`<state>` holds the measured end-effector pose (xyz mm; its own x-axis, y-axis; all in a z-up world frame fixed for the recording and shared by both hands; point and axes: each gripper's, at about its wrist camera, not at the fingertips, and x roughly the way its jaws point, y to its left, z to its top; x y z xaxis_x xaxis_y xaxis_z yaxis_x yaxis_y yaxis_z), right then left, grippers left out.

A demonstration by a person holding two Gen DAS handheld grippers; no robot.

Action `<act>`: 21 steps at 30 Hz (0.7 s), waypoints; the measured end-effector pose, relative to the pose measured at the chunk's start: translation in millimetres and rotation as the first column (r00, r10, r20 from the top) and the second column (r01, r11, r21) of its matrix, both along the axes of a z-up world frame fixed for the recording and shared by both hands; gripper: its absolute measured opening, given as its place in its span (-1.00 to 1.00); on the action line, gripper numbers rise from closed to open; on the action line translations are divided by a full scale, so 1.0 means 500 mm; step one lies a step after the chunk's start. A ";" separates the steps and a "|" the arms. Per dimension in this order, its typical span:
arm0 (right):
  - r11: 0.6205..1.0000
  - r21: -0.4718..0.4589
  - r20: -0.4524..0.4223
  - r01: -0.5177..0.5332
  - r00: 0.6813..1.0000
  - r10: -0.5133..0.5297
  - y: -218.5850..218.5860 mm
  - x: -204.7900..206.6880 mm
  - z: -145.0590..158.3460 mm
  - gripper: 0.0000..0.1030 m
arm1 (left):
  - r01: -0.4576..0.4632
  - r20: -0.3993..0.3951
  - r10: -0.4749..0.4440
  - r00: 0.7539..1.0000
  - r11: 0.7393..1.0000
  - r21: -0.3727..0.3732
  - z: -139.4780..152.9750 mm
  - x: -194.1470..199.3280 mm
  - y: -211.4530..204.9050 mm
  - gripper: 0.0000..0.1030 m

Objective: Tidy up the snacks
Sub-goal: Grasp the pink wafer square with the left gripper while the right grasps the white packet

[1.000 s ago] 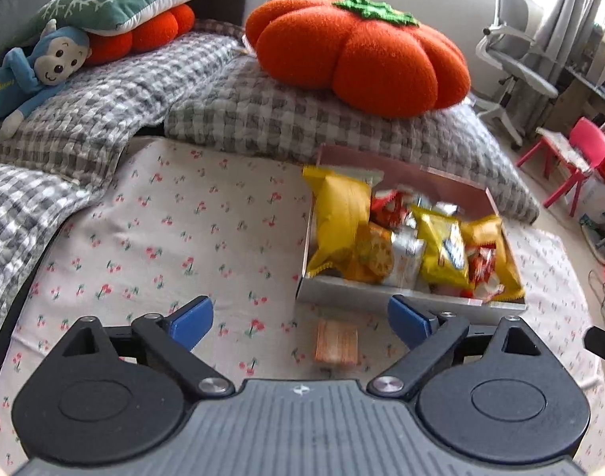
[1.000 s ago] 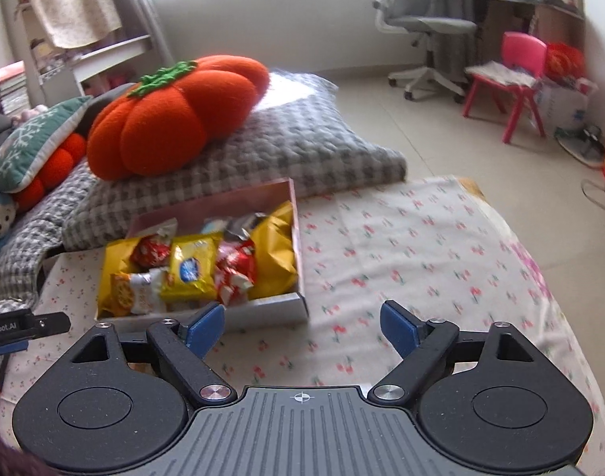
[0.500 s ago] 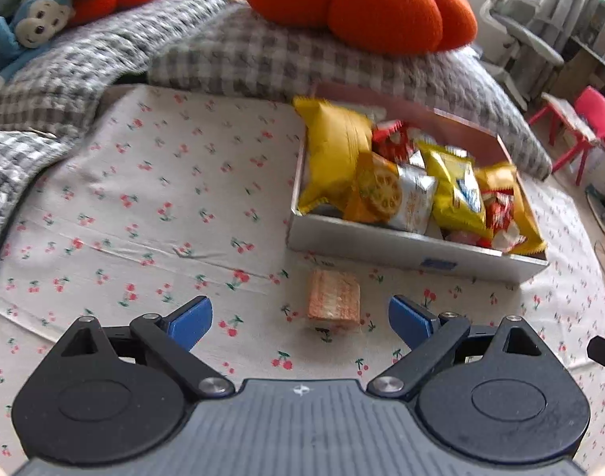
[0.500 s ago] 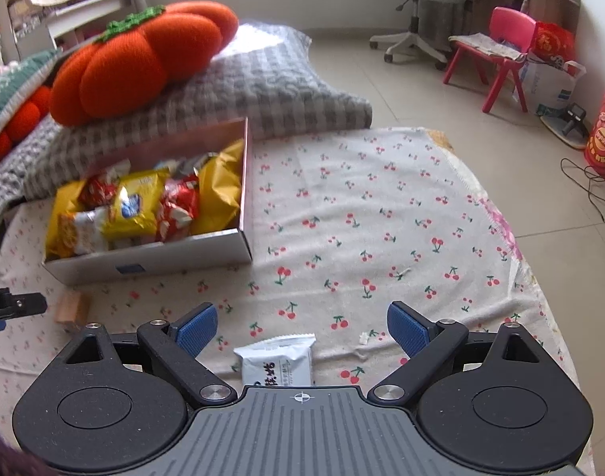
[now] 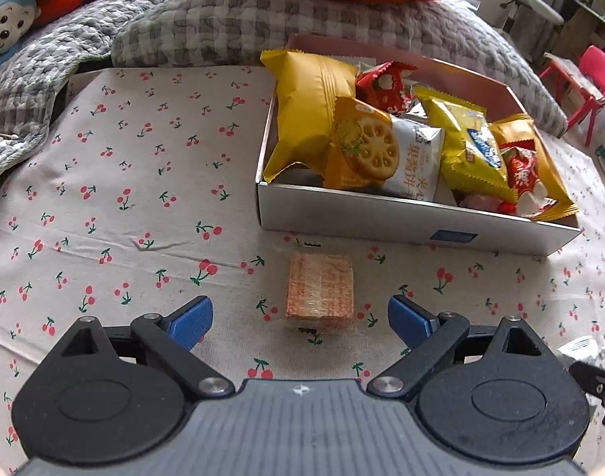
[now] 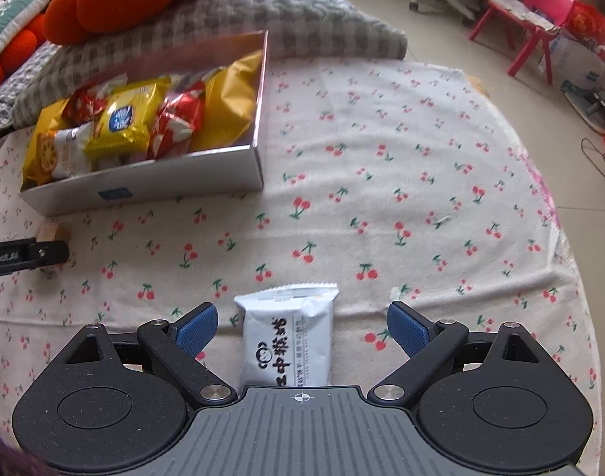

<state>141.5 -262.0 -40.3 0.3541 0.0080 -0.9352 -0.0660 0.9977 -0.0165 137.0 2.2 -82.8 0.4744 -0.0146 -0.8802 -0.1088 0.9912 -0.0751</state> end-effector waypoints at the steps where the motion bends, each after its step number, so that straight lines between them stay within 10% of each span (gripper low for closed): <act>1: 1.000 -0.004 -0.004 -0.004 1.000 0.004 0.002 0.000 -0.001 0.83 | 0.002 -0.002 -0.002 1.000 1.000 0.003 -0.002 0.002 0.000 0.82; 14: 1.000 -0.009 -0.032 -0.013 0.999 0.013 0.010 0.000 -0.009 0.83 | 0.012 -0.006 -0.012 1.000 1.000 0.013 -0.009 0.011 0.001 0.64; 17: 1.000 -0.007 -0.035 -0.013 0.999 0.013 0.009 0.001 -0.010 0.83 | 0.023 0.000 -0.023 1.000 0.999 0.049 -0.010 0.011 -0.008 0.44; 21: 1.000 -0.006 -0.045 -0.026 0.999 0.026 0.013 0.000 -0.016 0.82 | 0.053 0.031 -0.055 0.998 0.996 0.069 -0.001 0.007 -0.017 -0.38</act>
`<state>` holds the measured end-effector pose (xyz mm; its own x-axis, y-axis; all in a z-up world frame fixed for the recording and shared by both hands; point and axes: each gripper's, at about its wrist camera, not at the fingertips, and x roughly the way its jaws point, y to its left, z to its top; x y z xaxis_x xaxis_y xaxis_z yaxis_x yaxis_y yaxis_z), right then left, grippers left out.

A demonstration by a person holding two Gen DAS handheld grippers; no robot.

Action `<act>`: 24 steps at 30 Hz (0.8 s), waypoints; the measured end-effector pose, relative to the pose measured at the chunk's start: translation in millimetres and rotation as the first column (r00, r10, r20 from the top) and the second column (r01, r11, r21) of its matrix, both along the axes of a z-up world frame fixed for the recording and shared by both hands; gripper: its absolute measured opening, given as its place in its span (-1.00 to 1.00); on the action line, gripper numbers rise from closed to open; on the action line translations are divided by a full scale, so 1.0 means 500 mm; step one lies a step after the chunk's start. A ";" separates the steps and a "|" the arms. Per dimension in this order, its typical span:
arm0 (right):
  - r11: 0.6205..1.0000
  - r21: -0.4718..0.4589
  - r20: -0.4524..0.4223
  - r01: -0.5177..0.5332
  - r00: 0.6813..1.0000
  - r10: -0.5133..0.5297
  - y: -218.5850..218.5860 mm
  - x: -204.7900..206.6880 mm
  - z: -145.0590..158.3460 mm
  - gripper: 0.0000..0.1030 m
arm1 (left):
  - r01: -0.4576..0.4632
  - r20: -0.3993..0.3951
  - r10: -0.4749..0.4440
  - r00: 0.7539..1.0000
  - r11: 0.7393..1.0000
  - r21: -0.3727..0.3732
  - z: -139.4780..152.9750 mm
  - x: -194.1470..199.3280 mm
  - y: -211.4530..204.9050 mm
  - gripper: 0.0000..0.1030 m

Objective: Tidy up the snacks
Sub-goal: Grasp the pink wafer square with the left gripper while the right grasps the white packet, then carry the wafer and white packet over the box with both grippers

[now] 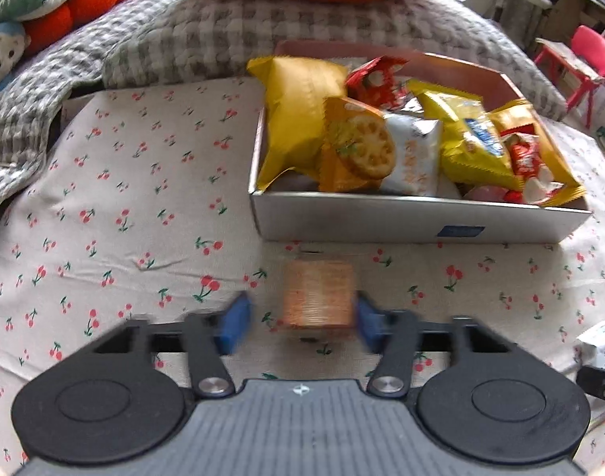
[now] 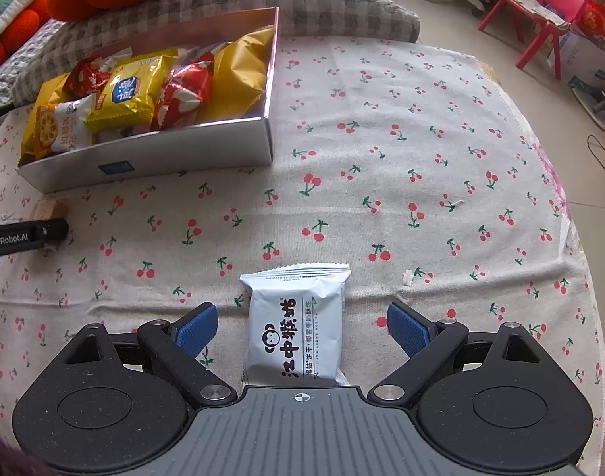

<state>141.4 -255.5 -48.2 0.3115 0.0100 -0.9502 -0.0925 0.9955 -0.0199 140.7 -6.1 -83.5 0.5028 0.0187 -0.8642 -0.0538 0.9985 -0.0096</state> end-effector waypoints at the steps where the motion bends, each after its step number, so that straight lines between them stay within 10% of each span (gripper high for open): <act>1: 1.000 -0.001 -0.002 -0.002 1.000 0.002 0.001 -0.001 -0.001 0.81 | -0.005 0.001 0.005 1.000 1.000 0.001 0.003 0.000 0.000 -0.38; 8: 1.000 0.013 -0.014 -0.016 1.000 0.017 0.004 -0.003 -0.006 0.77 | -0.003 -0.011 0.002 1.000 1.000 -0.025 0.007 -0.002 0.003 -0.38; 16: 0.999 0.030 0.000 -0.035 0.999 0.035 0.007 -0.006 -0.003 -0.07 | -0.013 -0.010 0.013 1.000 0.998 -0.062 0.016 -0.009 0.008 -0.38; 24: 0.997 0.071 0.014 -0.027 1.000 0.026 0.008 -0.004 0.007 -0.09 | -0.007 0.003 0.007 1.000 0.998 -0.067 0.024 -0.013 0.006 -0.38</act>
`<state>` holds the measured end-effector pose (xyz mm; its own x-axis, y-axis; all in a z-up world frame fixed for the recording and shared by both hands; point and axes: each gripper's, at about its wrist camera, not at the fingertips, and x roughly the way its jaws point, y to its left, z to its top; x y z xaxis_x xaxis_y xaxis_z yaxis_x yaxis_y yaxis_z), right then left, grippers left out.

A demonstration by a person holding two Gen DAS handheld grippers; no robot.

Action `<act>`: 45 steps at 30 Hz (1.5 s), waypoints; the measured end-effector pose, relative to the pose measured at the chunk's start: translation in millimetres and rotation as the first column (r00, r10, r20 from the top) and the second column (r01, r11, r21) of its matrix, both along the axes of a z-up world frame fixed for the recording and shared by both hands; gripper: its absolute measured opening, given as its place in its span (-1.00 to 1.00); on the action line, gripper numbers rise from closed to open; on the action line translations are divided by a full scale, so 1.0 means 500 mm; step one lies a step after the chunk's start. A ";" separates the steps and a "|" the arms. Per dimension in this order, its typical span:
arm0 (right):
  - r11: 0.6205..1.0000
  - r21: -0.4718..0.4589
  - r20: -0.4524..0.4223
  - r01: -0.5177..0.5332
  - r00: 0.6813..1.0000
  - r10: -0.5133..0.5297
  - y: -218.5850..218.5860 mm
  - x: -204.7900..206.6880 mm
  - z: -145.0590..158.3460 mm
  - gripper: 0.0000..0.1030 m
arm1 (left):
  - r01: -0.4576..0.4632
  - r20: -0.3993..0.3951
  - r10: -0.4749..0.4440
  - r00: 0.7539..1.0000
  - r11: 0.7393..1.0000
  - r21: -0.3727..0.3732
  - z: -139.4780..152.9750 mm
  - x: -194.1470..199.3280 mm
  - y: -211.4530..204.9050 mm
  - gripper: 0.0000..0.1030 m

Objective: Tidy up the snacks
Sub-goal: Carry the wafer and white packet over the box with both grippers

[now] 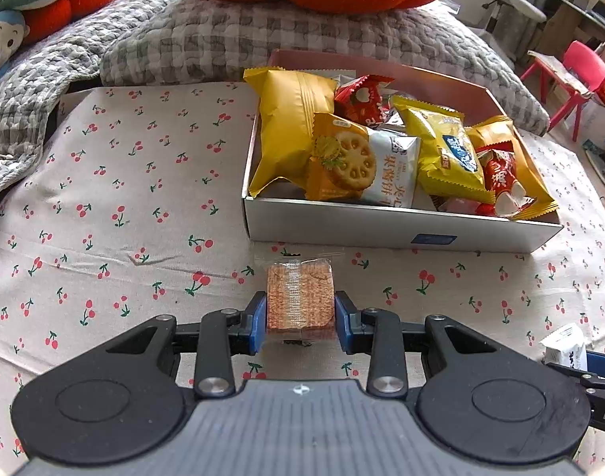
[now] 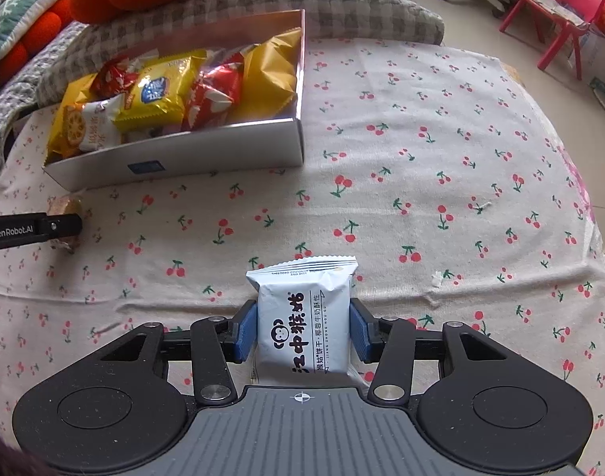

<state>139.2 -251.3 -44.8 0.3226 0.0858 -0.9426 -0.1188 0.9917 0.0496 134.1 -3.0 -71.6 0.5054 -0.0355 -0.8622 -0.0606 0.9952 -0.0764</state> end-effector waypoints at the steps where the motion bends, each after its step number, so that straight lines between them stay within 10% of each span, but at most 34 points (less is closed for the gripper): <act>1: 1.000 0.001 0.001 -0.001 1.000 0.001 0.001 0.000 0.001 -0.09 | -0.001 0.001 0.001 1.000 1.000 0.002 0.000 0.000 0.000 -0.38; 45: 0.996 0.053 0.113 0.071 0.991 -0.076 -0.022 0.008 0.041 -0.09 | 0.011 0.025 -0.010 1.000 1.000 -0.013 0.023 -0.018 0.001 -0.38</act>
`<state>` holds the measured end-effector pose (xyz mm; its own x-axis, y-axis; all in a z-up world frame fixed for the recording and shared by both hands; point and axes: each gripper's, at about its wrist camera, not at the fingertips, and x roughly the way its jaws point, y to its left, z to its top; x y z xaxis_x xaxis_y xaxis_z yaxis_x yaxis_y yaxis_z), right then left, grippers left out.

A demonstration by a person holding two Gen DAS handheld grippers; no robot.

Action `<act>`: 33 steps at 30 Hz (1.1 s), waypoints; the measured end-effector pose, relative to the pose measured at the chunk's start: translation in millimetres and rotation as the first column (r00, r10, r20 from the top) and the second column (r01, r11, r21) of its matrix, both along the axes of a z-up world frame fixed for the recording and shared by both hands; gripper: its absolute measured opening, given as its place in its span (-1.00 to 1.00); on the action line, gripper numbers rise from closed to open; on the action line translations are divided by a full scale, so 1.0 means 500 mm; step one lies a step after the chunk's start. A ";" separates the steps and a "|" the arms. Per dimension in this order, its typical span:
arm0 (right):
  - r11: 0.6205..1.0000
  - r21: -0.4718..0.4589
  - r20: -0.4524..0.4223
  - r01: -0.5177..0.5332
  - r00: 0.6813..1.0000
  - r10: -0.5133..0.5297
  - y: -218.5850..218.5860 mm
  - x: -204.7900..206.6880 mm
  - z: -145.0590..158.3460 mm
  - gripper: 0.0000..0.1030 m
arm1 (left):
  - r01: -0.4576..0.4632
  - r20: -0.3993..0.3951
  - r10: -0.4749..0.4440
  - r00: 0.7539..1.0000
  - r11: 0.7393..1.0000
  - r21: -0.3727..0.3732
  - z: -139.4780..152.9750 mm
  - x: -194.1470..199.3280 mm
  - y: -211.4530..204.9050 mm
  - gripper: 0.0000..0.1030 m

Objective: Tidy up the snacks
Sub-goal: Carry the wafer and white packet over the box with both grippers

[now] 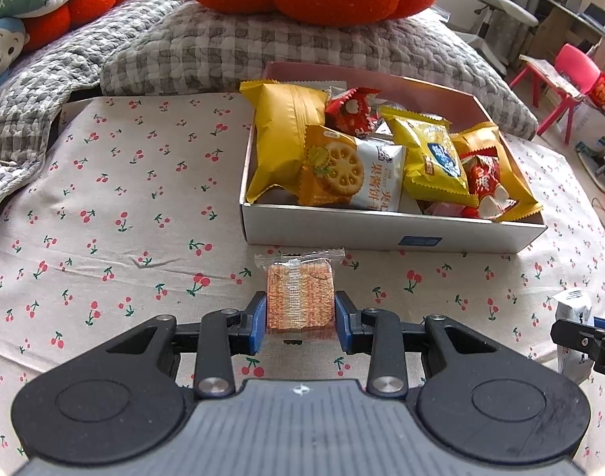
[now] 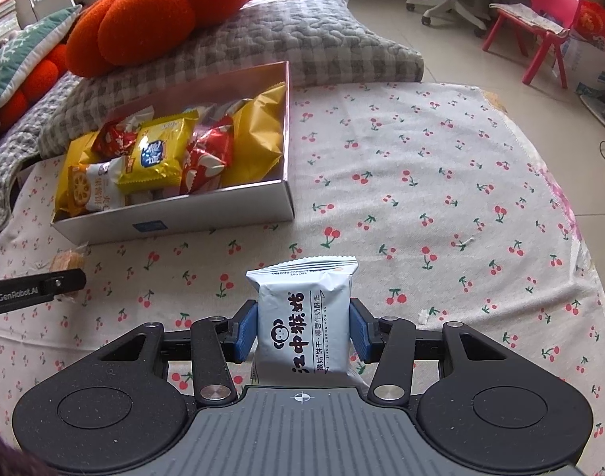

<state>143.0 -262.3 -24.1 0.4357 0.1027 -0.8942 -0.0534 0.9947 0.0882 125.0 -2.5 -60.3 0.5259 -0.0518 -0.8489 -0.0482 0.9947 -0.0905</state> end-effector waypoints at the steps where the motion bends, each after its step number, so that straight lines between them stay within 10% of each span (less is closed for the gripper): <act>1: 1.000 0.001 0.003 0.004 1.000 -0.004 -0.001 0.001 0.001 -0.09 | -0.003 0.002 0.003 1.000 1.000 -0.003 0.002 -0.001 0.002 -0.38; 33: 0.997 0.062 0.110 0.052 0.992 -0.059 -0.016 0.014 0.052 -0.09 | -0.011 0.047 0.013 0.999 0.999 -0.040 0.038 -0.004 0.015 -0.38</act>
